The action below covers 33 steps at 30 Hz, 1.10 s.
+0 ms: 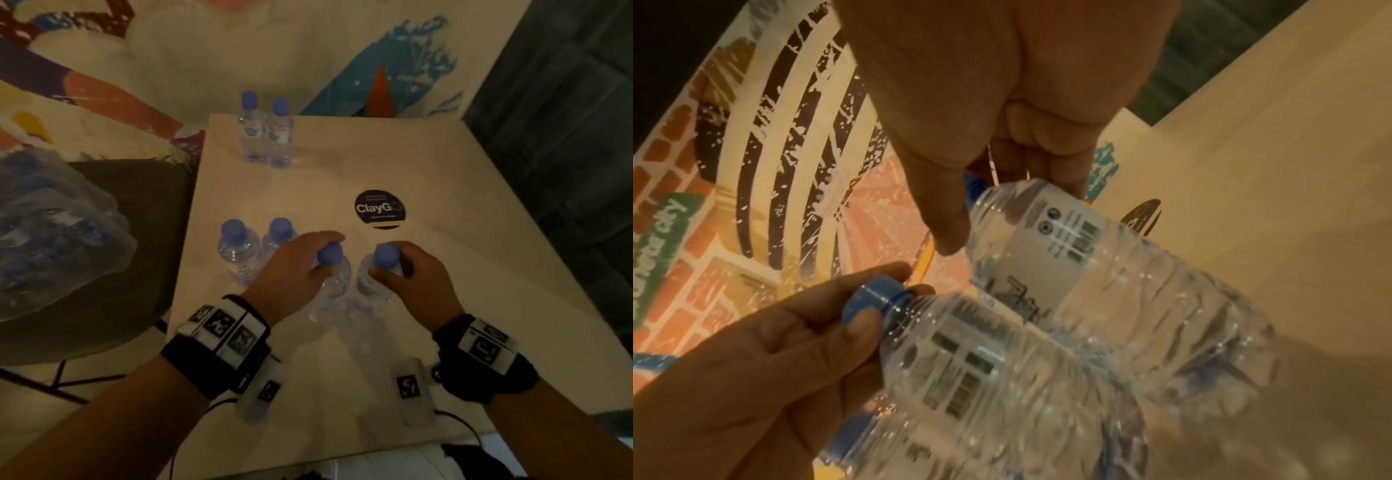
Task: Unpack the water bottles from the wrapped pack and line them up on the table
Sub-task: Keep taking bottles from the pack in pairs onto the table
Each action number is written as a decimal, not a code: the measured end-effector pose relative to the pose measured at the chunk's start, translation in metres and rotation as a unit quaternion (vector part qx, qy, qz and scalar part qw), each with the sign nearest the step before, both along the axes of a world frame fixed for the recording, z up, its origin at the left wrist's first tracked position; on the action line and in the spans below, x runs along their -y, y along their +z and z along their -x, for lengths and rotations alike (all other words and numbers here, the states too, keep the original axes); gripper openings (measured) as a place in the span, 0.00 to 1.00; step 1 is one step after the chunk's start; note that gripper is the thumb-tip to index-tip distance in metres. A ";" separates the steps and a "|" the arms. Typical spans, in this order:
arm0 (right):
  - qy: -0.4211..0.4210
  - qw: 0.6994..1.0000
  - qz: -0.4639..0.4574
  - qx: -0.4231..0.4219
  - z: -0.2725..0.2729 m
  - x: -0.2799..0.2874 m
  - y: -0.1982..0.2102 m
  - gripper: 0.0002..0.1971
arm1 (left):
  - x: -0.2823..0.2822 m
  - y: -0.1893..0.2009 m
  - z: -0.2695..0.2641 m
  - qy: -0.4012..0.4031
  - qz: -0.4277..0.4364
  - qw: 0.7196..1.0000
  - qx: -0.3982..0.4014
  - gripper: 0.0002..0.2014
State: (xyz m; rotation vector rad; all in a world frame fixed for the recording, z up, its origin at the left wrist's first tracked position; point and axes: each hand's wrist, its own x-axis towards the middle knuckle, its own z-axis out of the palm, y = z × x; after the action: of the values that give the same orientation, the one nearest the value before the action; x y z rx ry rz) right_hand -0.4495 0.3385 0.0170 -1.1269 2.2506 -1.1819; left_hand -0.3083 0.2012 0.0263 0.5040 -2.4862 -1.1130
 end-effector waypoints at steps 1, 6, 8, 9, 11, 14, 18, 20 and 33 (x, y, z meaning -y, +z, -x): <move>-0.011 1.000 0.004 -0.001 0.007 0.003 -0.002 0.16 | 0.001 0.000 0.010 0.005 0.004 1.000 0.004 0.21; -0.033 0.999 0.028 0.014 0.025 0.023 -0.006 0.17 | 0.009 -0.004 0.043 0.042 0.025 0.998 0.037 0.21; -0.029 0.999 0.026 0.017 0.028 0.033 -0.007 0.19 | 0.013 -0.006 0.049 0.056 0.022 0.996 0.059 0.22; -0.028 0.999 0.022 0.019 0.028 0.038 -0.009 0.20 | 0.014 -0.007 0.050 0.062 0.017 0.996 0.062 0.22; -0.030 0.999 0.015 0.021 0.028 0.045 -0.012 0.21 | 0.016 -0.008 0.052 0.070 0.013 0.996 0.058 0.22; -0.035 0.999 -0.001 0.021 0.027 0.052 -0.015 0.21 | 0.019 -0.008 0.053 0.057 0.015 0.996 0.071 0.24; -0.025 0.999 -0.028 0.014 0.026 0.056 -0.013 0.28 | 0.018 0.001 0.046 0.024 0.003 0.997 0.068 0.27; -0.034 0.999 -0.009 -0.011 0.020 0.056 -0.004 0.32 | 0.018 0.009 0.033 0.029 -0.001 0.999 0.036 0.26; 0.246 0.953 0.179 -0.010 -0.152 0.159 0.051 0.10 | 0.102 -0.016 -0.196 0.286 -0.066 0.956 -0.009 0.14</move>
State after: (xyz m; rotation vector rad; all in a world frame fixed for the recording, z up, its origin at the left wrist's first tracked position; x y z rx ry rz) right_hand -0.2977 0.1794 0.0683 -1.7157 1.6475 -1.3813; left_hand -0.1127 0.0990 0.0102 1.1553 -2.0441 -1.0273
